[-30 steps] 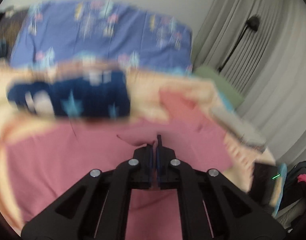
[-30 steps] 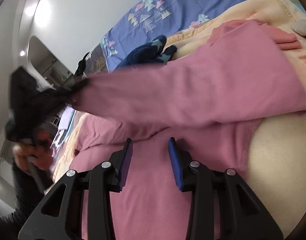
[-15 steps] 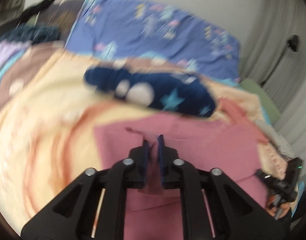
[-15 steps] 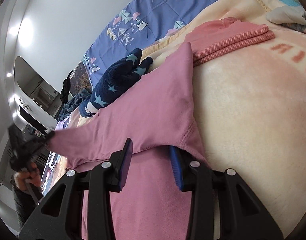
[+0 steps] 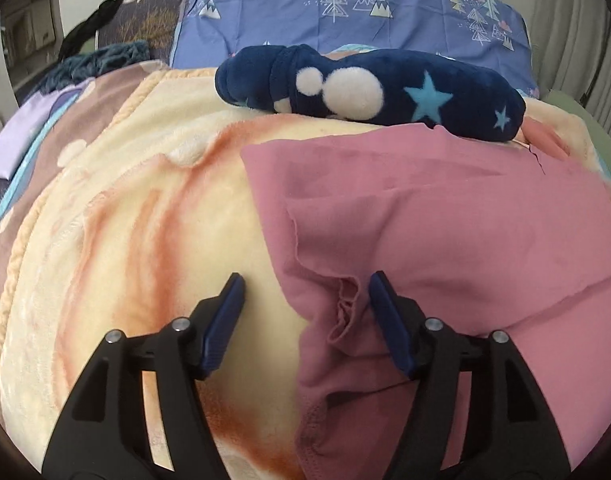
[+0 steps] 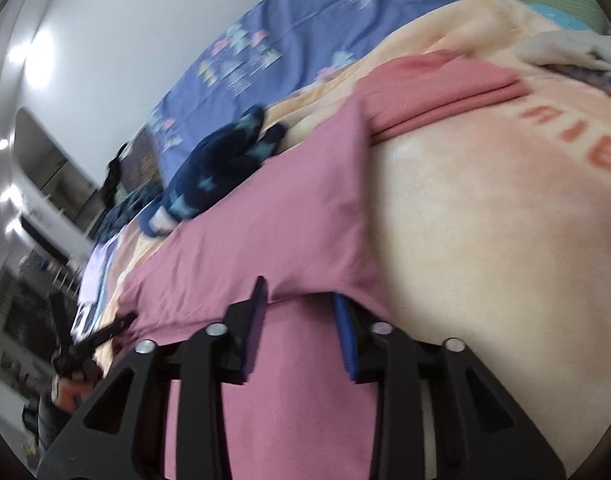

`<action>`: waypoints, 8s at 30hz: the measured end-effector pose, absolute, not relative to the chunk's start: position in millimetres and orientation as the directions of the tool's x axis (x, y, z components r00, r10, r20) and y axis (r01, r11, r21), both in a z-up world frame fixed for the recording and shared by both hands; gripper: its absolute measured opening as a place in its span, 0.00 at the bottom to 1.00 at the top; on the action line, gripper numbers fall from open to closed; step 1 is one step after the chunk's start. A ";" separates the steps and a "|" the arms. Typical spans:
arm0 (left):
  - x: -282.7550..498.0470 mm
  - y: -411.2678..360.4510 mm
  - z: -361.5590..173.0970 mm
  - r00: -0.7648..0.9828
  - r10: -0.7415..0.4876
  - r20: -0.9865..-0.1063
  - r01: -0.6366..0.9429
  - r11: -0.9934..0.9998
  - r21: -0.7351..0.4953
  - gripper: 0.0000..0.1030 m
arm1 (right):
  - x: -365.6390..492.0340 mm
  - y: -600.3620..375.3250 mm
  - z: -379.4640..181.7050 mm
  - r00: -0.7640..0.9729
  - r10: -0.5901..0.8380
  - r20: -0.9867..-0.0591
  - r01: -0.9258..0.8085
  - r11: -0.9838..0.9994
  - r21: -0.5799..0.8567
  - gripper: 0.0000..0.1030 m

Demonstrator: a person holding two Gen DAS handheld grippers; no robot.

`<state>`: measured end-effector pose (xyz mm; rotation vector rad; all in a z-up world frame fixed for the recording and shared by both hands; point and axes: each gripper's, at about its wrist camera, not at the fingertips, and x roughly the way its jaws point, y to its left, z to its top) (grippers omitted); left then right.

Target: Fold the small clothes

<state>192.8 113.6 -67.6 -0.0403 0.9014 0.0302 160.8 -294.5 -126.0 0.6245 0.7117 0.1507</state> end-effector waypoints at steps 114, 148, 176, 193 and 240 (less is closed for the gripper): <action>-124.6 102.7 -31.1 0.477 -0.555 -0.681 0.323 0.832 -0.451 0.05 | -66.8 -304.1 -122.0 0.514 0.717 -0.470 -0.356 0.677 0.644 0.04; -52.0 131.5 28.1 0.697 -0.512 -0.501 0.228 0.822 -0.522 0.09 | 31.8 -302.8 -66.2 0.679 0.583 -0.445 -0.262 0.759 0.596 0.02; -18.8 143.0 15.9 0.702 -0.425 -0.571 0.158 0.875 -0.457 0.05 | 39.7 -330.3 -61.5 0.719 0.568 -0.400 -0.199 0.720 0.664 0.03; 4.0 110.5 -14.1 0.677 -0.298 -0.673 0.212 0.954 -0.210 0.71 | 79.2 -328.8 -89.4 0.701 0.371 -0.609 -0.072 0.887 0.457 0.28; 16.1 70.0 -25.2 0.651 -0.113 -0.751 0.292 0.950 0.110 0.81 | 169.2 -304.0 -79.9 0.673 0.323 -0.665 -0.203 0.946 0.254 0.02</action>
